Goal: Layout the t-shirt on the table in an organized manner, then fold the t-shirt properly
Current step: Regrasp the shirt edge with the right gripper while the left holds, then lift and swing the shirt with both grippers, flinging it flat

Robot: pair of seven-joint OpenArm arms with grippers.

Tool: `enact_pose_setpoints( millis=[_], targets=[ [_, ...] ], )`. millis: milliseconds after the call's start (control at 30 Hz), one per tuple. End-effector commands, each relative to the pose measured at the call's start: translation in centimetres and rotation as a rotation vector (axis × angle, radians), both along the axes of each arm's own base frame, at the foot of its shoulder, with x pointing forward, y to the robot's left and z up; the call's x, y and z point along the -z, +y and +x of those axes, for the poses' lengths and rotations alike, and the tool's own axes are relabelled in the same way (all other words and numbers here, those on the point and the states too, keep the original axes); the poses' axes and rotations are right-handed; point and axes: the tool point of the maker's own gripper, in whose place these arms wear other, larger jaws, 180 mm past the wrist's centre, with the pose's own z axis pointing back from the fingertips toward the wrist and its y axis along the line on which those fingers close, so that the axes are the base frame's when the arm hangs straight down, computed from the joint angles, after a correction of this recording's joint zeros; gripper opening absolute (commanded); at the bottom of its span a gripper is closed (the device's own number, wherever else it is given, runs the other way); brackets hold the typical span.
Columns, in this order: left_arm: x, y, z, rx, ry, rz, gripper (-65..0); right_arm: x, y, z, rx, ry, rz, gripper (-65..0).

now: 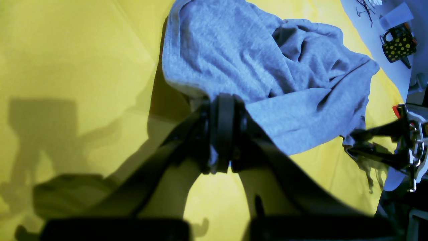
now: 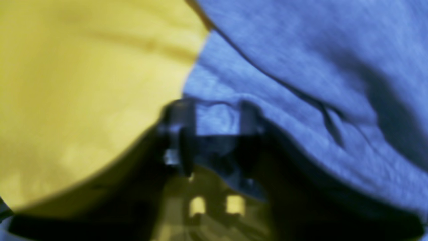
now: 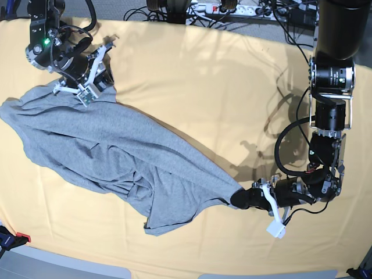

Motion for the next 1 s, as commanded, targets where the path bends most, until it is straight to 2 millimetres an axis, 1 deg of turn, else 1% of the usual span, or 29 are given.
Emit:
enact_pose_setpoints(
  millis=[0,33,100,200,367,467,533,633,733,833,967],
  targets=[
    [-2.9,0.0,1.1,-0.004,-0.073,-0.036,-65.0,0.3,-2.4,0.0,0.037,0.015,-0.115,-60.7],
    [-2.9,0.0,1.1,-0.004,-0.073,-0.036,-65.0,0.3,-2.9,0.1,0.051,0.012,-0.138,-65.0],
    [-2.9,0.0,1.1,-0.004,-0.073,-0.036,-65.0,0.1,-3.8,0.4,0.077,0.000,-0.180,-65.0],
    [-2.9,0.0,1.1,-0.004,-0.073,-0.036,-65.0,-1.1,-4.3,0.9,0.090,-0.042,-0.226,-65.0],
    [-2.9,0.0,1.1,-0.004,-0.073,-0.036,-65.0,-5.2,-4.0,2.1,0.074,-0.151,-0.261,-65.0],
    [-2.9,0.0,1.1,-0.004,-0.073,-0.036,-65.0,-7.6,-4.3,2.1,0.083,-0.217,-0.278,-65.0],
    [-2.9,0.0,1.0,0.003,-0.067,-0.037,-65.0,-8.5,-4.9,1.6,0.081,-0.231,-0.298,-65.0],
    [-3.3,-0.6,0.2,0.050,-0.033,-0.067,-65.0,-8.9,-6.0,0.1,0.066,-0.206,-0.317,-65.0],
    [-4.4,-1.3,-1.0,0.125,0.005,-0.117,-65.0,-8.9,-7.4,-1.7,0.040,-0.146,-0.332,-65.0],
    [-5.2,-1.5,-2.3,0.190,0.029,-0.153,-65.0,-8.6,-8.7,-3.6,0.024,-0.065,-0.346,-65.0],
    [-5.7,-1.1,-2.6,0.200,0.016,-0.139,-65.0,-8.6,-10.4,-5.7,0.035,0.018,-0.360,-65.0]
  ],
)
